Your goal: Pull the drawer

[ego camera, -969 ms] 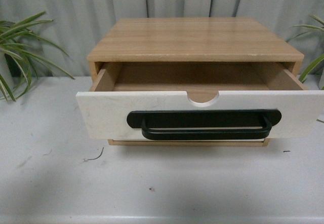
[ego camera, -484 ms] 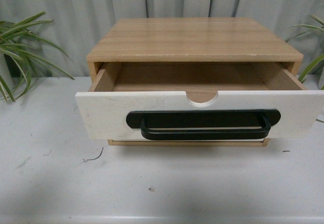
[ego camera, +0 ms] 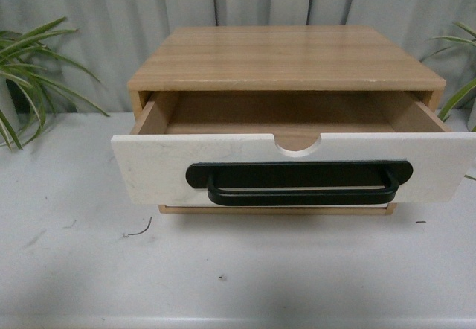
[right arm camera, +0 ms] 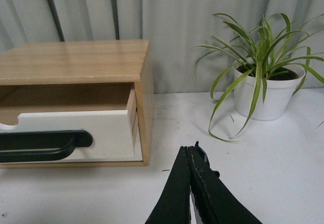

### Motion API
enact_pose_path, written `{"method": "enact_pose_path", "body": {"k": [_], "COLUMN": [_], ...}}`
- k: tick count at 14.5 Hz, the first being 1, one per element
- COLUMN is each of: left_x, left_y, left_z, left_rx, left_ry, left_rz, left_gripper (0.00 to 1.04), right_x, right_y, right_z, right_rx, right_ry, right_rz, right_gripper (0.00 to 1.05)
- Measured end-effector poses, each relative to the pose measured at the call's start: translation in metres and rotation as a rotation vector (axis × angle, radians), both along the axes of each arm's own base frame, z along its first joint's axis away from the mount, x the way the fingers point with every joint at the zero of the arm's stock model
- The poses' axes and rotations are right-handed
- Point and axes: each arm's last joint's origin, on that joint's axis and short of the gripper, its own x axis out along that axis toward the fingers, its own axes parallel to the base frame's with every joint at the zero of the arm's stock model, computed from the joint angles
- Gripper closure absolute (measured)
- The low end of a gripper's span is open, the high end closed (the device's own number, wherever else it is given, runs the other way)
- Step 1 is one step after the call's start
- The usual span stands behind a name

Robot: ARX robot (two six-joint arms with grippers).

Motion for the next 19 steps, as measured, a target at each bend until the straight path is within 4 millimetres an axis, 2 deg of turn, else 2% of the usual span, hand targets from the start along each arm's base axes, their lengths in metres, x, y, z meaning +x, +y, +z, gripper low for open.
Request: {"method": "enact_pose_path", "body": {"k": [3, 4, 5, 6, 7, 8, 10, 15, 16, 17, 19], "left_x": [-0.003, -0.009, -0.014, -0.013, -0.013, -0.013, -0.013, -0.013, -0.013, -0.013, -0.013], "left_y": [0.000, 0.000, 0.000, 0.000, 0.000, 0.000, 0.000, 0.000, 0.000, 0.000, 0.000], "left_z": [0.000, -0.006, -0.002, -0.004, -0.004, -0.003, -0.004, -0.004, -0.004, -0.004, -0.004], "left_rx": [0.000, 0.000, 0.000, 0.000, 0.000, 0.000, 0.000, 0.000, 0.000, 0.001, 0.001], "left_ry": [0.000, 0.049, -0.006, 0.016, 0.017, 0.009, 0.012, 0.013, 0.013, 0.013, 0.013], "left_rz": [0.000, 0.000, -0.001, -0.001, 0.000, 0.000, 0.000, 0.000, 0.000, 0.000, 0.000], "left_gripper": [1.03, 1.03, 1.03, 1.03, 1.03, 1.01, 0.84, 0.22, 0.10, 0.05, 0.07], "right_x": [0.000, 0.000, 0.000, 0.000, 0.000, 0.000, 0.000, 0.000, 0.000, 0.000, 0.000], "right_y": [0.000, 0.000, 0.000, 0.000, 0.000, 0.000, 0.000, 0.000, 0.000, 0.000, 0.000], "right_z": [0.000, 0.000, 0.000, 0.000, 0.000, 0.000, 0.000, 0.000, 0.000, 0.000, 0.000], "right_rx": [0.000, 0.000, 0.000, 0.000, 0.000, 0.000, 0.000, 0.000, 0.000, 0.000, 0.000], "right_ry": [0.000, 0.000, 0.001, -0.001, 0.000, 0.000, 0.000, 0.000, 0.000, 0.000, 0.000], "right_rz": [0.000, 0.000, 0.000, 0.000, 0.000, 0.000, 0.000, 0.000, 0.000, 0.000, 0.000], "right_gripper": [1.03, 1.03, 1.03, 1.03, 0.96, 0.84, 0.64, 0.04, 0.08, 0.07, 0.06]}}
